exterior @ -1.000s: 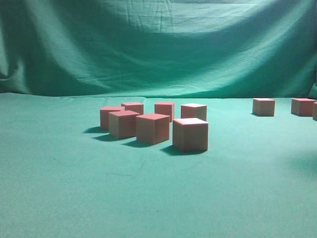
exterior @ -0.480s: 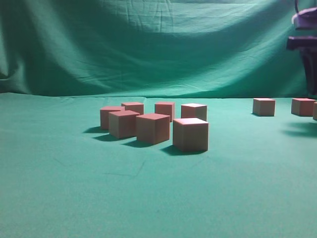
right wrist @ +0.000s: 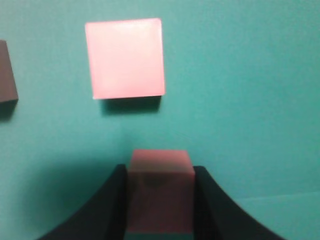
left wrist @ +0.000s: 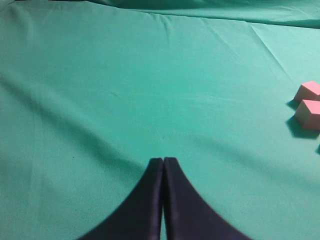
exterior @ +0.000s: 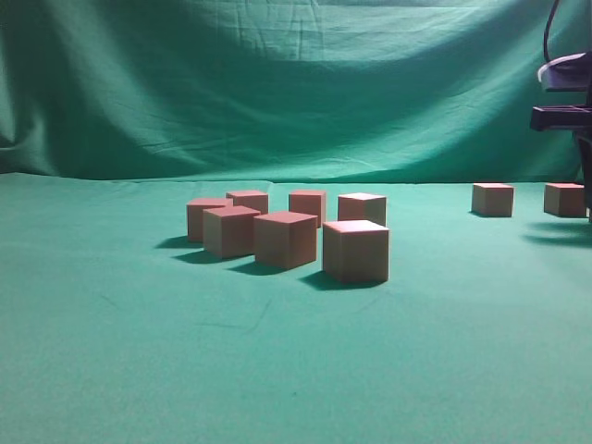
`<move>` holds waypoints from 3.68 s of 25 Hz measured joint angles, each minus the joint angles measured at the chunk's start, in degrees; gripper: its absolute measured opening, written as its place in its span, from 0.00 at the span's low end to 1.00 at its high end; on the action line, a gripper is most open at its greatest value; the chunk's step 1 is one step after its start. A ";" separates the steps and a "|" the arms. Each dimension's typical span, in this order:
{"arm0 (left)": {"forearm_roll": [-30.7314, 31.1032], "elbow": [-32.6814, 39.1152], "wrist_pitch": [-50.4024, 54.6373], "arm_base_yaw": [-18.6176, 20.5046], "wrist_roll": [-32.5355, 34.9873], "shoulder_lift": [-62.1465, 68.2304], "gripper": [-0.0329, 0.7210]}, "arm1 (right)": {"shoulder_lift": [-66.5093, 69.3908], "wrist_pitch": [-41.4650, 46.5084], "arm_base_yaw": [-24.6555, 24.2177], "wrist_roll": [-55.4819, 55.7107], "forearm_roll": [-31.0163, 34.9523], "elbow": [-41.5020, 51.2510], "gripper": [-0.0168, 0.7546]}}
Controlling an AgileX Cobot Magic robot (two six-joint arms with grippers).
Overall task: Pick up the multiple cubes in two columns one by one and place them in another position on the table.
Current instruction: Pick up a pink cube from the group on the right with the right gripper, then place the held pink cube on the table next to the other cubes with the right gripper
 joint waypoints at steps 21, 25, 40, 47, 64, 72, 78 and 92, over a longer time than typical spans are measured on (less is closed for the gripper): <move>0.00 0.00 0.00 0.00 0.00 0.00 0.04 | -29.64 20.65 17.87 0.88 1.85 -9.15 0.36; 0.00 0.00 0.00 0.00 0.00 0.00 0.04 | -35.53 20.77 23.08 3.11 2.19 -6.50 0.36; 0.00 0.00 0.00 0.00 0.00 0.00 0.04 | -52.49 12.38 32.38 7.57 7.72 32.58 0.36; 0.00 0.00 0.00 0.00 0.00 0.00 0.04 | -52.49 6.59 40.29 5.88 9.20 35.30 0.36; 0.00 0.00 0.00 0.00 0.00 0.00 0.04 | -32.67 -0.34 47.47 7.81 -1.61 29.73 0.36; 0.00 0.00 0.00 0.00 0.00 0.00 0.04 | -28.37 -4.43 48.75 8.28 -3.55 27.90 0.36; 0.00 0.00 0.00 0.00 0.00 0.00 0.04 | -24.30 -5.31 50.38 4.79 -3.55 24.95 0.36; 0.00 0.00 0.00 0.00 0.00 0.00 0.04 | -17.98 -8.10 52.11 0.32 -3.93 24.26 0.36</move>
